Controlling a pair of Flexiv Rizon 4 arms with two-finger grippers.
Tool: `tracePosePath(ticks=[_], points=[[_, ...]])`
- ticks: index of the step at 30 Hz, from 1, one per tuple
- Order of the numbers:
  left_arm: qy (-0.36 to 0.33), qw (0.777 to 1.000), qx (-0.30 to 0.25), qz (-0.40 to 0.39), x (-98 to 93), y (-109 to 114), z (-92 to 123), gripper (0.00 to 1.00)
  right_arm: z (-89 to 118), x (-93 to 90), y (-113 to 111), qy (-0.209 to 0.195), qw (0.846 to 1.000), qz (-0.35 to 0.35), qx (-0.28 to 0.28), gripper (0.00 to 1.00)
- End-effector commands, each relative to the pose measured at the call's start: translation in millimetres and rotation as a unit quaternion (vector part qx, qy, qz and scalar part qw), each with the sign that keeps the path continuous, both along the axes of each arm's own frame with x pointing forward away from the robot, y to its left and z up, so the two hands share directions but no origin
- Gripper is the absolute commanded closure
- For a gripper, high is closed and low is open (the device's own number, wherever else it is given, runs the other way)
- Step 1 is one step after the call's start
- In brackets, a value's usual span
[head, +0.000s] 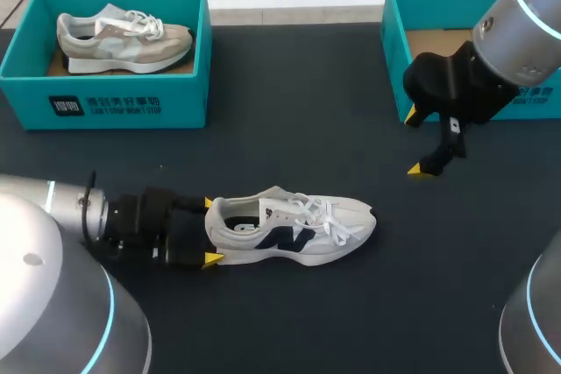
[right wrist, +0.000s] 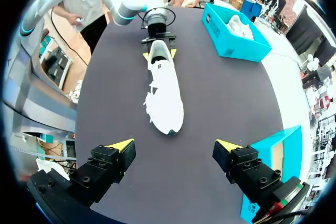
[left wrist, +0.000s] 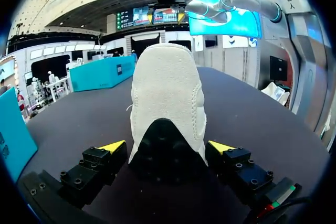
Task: Take the shoe out of the shoebox, open the shoe tongue, remove and reinsert the insole, then place the shoe into the shoebox
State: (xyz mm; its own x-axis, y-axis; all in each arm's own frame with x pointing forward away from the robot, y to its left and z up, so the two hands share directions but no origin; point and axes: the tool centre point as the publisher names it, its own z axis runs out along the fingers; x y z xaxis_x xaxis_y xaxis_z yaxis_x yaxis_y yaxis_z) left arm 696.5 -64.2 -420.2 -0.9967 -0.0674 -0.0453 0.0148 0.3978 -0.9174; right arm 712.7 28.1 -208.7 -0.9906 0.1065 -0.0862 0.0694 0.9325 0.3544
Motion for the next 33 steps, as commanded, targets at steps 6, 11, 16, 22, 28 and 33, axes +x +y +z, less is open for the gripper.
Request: tracePosePath(ticks=[6,11,16,22,28,33], points=[[-0.007,1.000,0.003,0.004,2.2,-12,-7,0.00,-1,1.2,1,0.001,1.000,0.000,-0.001,0.00],[-0.007,1.000,0.001,0.007,2.9,-14,-8,0.00,-1,1.2,1,0.001,1.000,0.000,-0.001,0.00],[-0.010,1.000,-0.004,0.006,1.3,-16,-4,0.00,-1,1.2,1,0.001,1.000,0.000,-0.001,0.00],[-0.010,1.000,-0.010,0.000,-2.4,-14,1,0.00,-1,1.2,1,0.001,1.000,0.000,-0.001,0.00],[-0.006,1.000,-0.020,-0.004,-1.8,-16,3,0.00,-1,1.2,1,0.001,1.000,0.000,-0.001,0.00],[-0.003,1.000,-0.025,-0.006,-0.8,-20,5,0.00,-1,1.2,1,0.001,1.000,0.000,-0.001,0.00]])
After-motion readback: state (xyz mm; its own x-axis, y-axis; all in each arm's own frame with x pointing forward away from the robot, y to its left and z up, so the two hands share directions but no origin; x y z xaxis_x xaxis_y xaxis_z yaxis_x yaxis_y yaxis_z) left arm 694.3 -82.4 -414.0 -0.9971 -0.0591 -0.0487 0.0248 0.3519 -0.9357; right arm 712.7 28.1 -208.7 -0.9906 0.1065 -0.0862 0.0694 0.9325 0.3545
